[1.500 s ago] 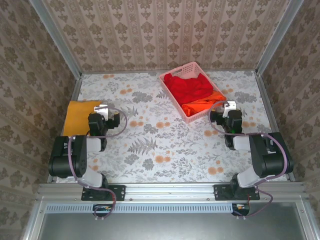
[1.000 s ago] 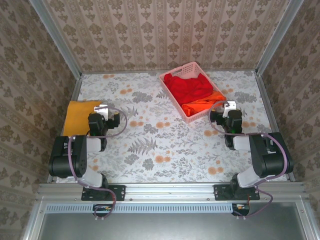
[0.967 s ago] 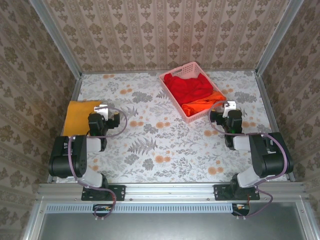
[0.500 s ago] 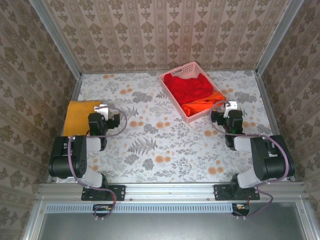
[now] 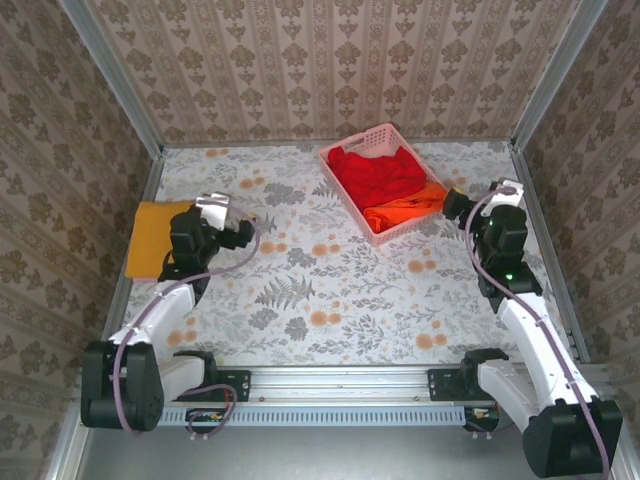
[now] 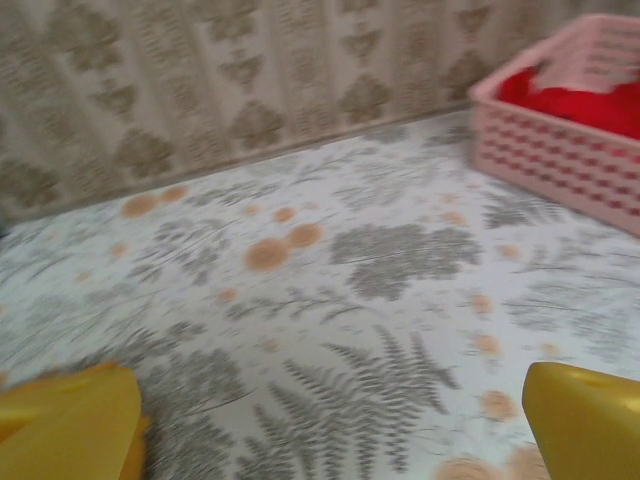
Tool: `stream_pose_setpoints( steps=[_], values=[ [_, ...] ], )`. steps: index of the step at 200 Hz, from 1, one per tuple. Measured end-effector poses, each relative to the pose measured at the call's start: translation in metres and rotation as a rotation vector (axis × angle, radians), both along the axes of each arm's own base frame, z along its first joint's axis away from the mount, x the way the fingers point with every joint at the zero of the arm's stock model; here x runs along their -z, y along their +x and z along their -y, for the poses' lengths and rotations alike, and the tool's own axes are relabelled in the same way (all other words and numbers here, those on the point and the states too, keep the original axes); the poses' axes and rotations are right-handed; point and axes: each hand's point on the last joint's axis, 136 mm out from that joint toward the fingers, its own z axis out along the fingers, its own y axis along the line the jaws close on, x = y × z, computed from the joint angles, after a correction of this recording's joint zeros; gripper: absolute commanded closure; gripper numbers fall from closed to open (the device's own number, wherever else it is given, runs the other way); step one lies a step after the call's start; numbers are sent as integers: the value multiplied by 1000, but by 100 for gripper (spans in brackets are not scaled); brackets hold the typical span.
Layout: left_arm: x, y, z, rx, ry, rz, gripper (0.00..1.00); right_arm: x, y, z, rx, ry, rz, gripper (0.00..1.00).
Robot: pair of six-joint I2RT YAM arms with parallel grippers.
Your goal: Fold and stack the t-shirts
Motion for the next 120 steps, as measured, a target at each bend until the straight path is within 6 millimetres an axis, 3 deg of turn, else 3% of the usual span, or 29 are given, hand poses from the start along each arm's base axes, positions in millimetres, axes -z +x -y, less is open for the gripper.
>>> stream_pose_setpoints(
  steps=[29, 60, 90, 120],
  values=[
    [-24, -17, 45, 214, 9, 1, 0, -23, 13, -29, -99, 16, -62, 0],
    [-48, -34, 88, 410, -3, 21, 0, -28, 47, -104, -322, -57, -172, 0],
    [-49, -55, 124, 552, -17, 7, 0, -5, 82, -181, -497, -167, -308, 0],
    [-46, -70, 143, 619, -25, -10, 0, 46, 112, -236, -591, -278, -464, 2]
  ],
)
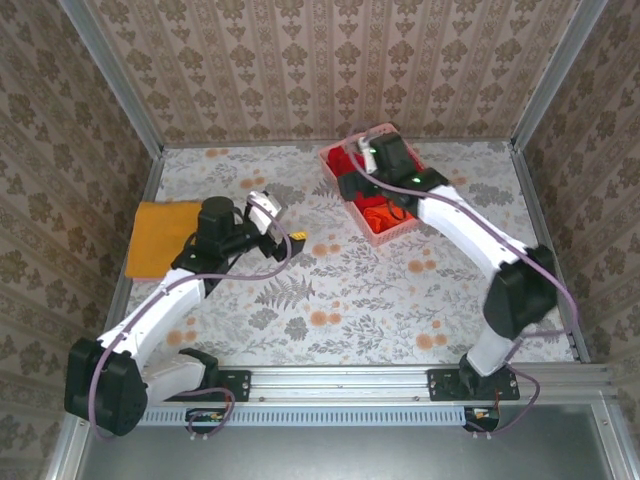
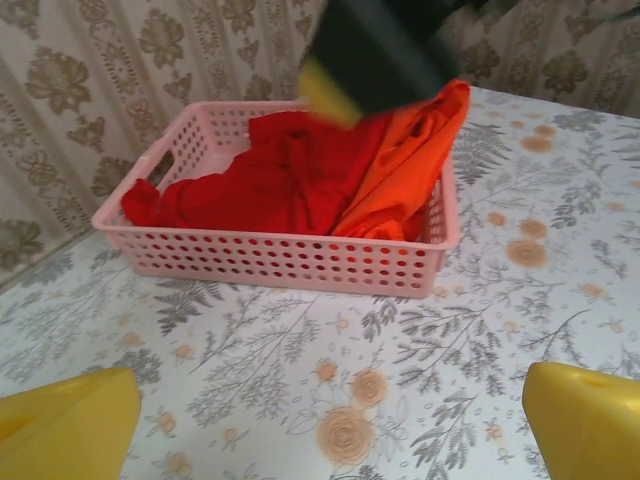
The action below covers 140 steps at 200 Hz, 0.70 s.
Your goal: Fold and stack the t-shirts
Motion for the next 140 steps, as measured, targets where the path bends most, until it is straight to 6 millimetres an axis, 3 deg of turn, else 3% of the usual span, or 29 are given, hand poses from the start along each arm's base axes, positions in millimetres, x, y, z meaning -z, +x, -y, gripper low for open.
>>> stream_pose_setpoints(
  steps=[20, 46, 66, 89, 125, 140],
  values=[
    [6, -7, 6, 11, 5, -14, 0, 35, 14, -21, -23, -67, -89, 13],
    [15, -15, 10, 18, 11, -33, 0, 67, 30, -29, -21, -101, -166, 30],
    [19, -17, 9, 4, 11, -43, 0, 84, 37, -30, -14, -106, -217, 38],
    [20, -16, 10, -10, 11, -41, 0, 103, 44, -30, -6, -101, -264, 54],
    [20, -13, 8, -42, 17, -32, 0, 131, 44, -20, 14, -88, -345, 65],
    [20, -11, 6, -54, 20, -29, 0, 139, 45, -14, 27, -88, -369, 79]
  ],
)
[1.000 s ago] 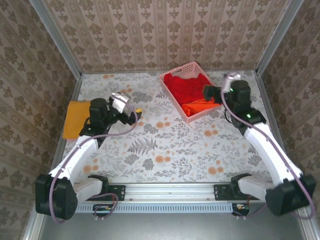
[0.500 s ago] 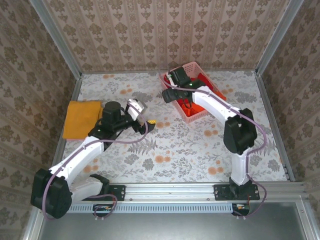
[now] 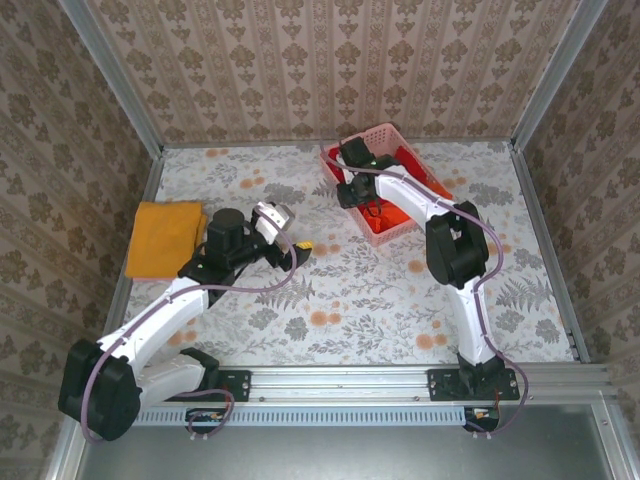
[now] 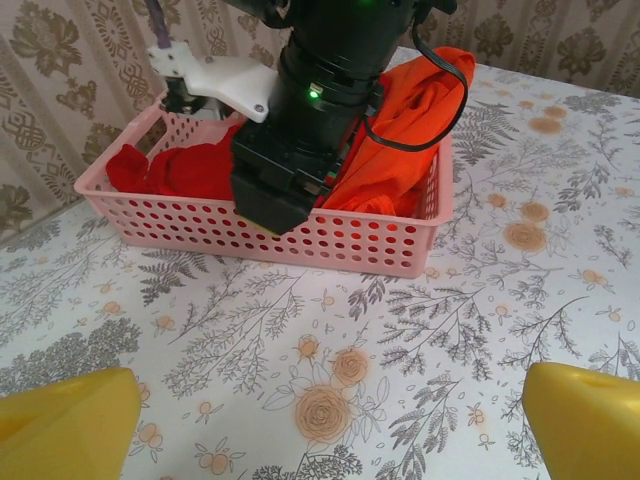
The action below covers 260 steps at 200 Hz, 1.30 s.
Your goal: Fold and stack the t-shirts
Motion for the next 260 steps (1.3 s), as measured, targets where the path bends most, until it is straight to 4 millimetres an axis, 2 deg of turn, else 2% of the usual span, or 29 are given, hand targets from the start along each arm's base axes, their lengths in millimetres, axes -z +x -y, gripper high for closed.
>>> stream_pose_setpoints(
  steps=[25, 61, 79, 101, 134, 163, 184, 212, 260],
  values=[
    [1, 1, -1, -7, 3, 2, 0, 4, 1, 5, 6, 4, -13, 100],
    [0, 1, -1, -9, 1, 7, 0, 2, 6, 17, 28, -11, -8, 100],
    [0, 4, 1, -8, -3, 13, 0, 2, 7, 31, 56, -25, -3, 100],
    [7, 7, 5, -2, 3, 3, 0, 1, 4, 64, 107, -48, -8, 100],
    [16, 7, 10, 14, 13, -21, 0, -2, 3, 135, 233, -75, -5, 100],
    [20, 7, 12, 26, 13, -30, 0, 4, 3, 198, 332, -118, -18, 100],
    [19, 7, 15, 38, 8, -30, 0, 4, 4, 231, 371, -143, -17, 100],
    [15, 8, 16, 40, 2, -22, 0, 3, 6, 256, 374, -166, -9, 100],
    [16, 8, 16, 41, 2, -21, 0, 2, 15, 278, 374, -187, 0, 100]
  ],
)
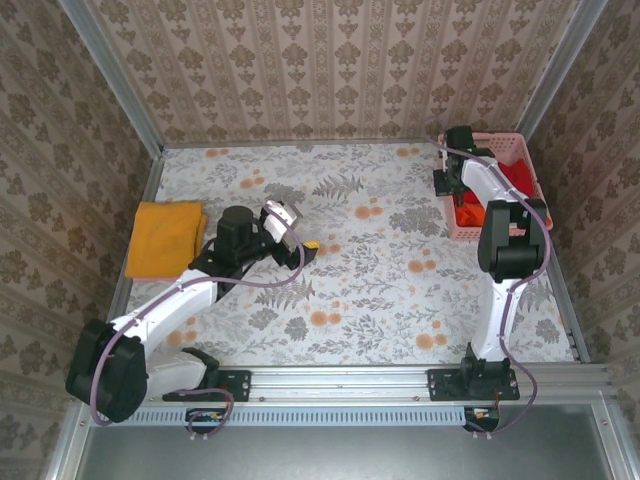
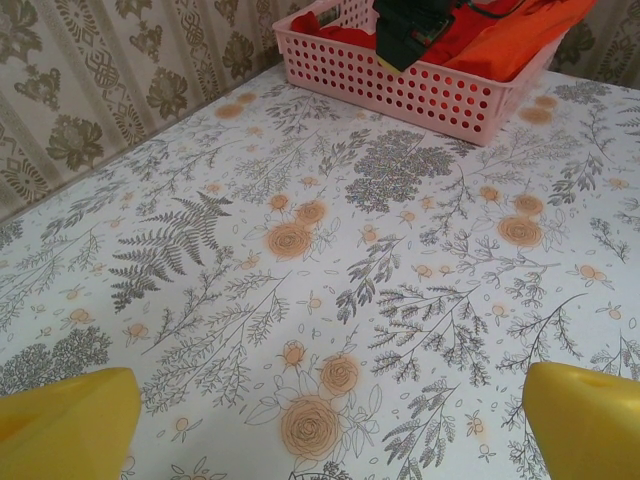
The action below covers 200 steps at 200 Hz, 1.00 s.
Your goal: Fold and stack the t-shirts
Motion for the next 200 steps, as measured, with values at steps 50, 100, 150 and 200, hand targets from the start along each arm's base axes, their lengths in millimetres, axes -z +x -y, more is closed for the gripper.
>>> stream_pose_setpoints(
  steps=[50, 100, 150, 200],
  values=[
    [5, 2, 3, 7, 5, -15, 0, 0, 3, 20, 11, -10, -1, 86],
    [0, 5, 7, 21, -4, -11, 0, -15, 3, 13, -4, 30, 59, 34],
    [1, 4, 17, 49, -10, -8, 0, -101, -33, 14, 170, 117, 334, 26],
    [-2, 2, 31, 92, -18, -7, 0, -101, -40, 64, 413, 185, 397, 26]
  ],
)
